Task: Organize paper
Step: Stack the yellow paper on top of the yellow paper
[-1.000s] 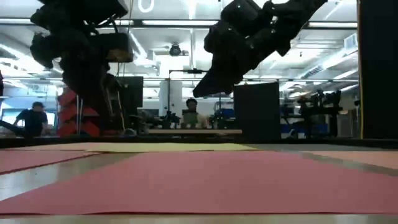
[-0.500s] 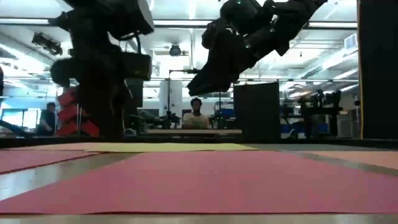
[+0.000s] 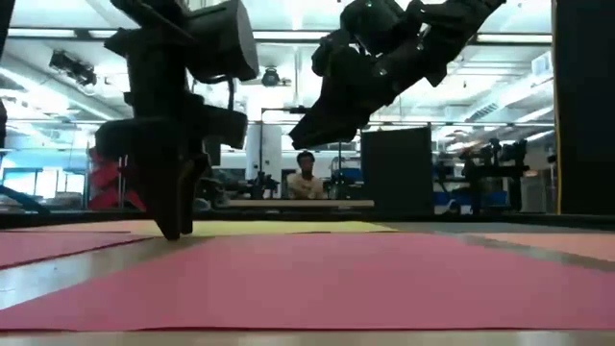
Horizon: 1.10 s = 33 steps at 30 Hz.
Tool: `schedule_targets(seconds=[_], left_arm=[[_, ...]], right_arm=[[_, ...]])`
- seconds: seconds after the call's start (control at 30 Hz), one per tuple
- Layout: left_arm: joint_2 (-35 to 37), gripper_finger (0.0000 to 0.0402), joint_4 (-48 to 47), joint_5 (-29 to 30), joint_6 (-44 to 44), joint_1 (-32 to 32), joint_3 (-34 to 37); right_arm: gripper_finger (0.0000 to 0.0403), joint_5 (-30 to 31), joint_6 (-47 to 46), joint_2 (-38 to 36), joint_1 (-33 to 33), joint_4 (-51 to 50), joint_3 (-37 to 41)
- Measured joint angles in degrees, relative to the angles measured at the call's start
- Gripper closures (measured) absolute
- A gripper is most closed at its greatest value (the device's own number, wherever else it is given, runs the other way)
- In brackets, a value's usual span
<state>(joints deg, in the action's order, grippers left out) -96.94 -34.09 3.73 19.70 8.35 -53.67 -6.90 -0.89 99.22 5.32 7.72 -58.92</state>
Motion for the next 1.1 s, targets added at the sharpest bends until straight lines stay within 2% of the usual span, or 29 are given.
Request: schedule_targets(seconds=[0.17, 0.4, 0.6, 0.83, 0.97, 1.1], left_arm=[[-0.03, 0.0171, 0.02, -1.45, -1.37, -1.81, 0.02], [-0.08, 0.0219, 0.08, -1.92, -1.72, -2.77, 0.04], [-0.09, 0.0251, 0.38, -2.04, -1.75, -2.77, 0.10], [1.22, 0.0254, 0.47, -1.87, -1.66, -2.83, -0.64], [5.59, 0.0255, -0.48, -1.56, -1.53, -2.79, -1.25], [10.08, 0.0255, -3.08, 1.71, -0.72, -2.65, -0.87]], right_arm=[[0.0221, -0.02, 0.05, 0.02, -0.01, -0.02, -0.01], [0.0221, -0.04, 1.60, 0.02, -0.02, -0.84, -0.02], [0.0222, -0.34, -2.73, 0.02, 1.79, -8.05, -0.04], [0.0222, -4.55, -10.02, 0.02, 5.77, -8.89, 2.45], [0.0222, -4.96, -10.53, 0.06, 6.05, -8.85, 4.30], [0.0224, -6.42, -11.78, 0.06, 5.99, -8.71, 4.68]])
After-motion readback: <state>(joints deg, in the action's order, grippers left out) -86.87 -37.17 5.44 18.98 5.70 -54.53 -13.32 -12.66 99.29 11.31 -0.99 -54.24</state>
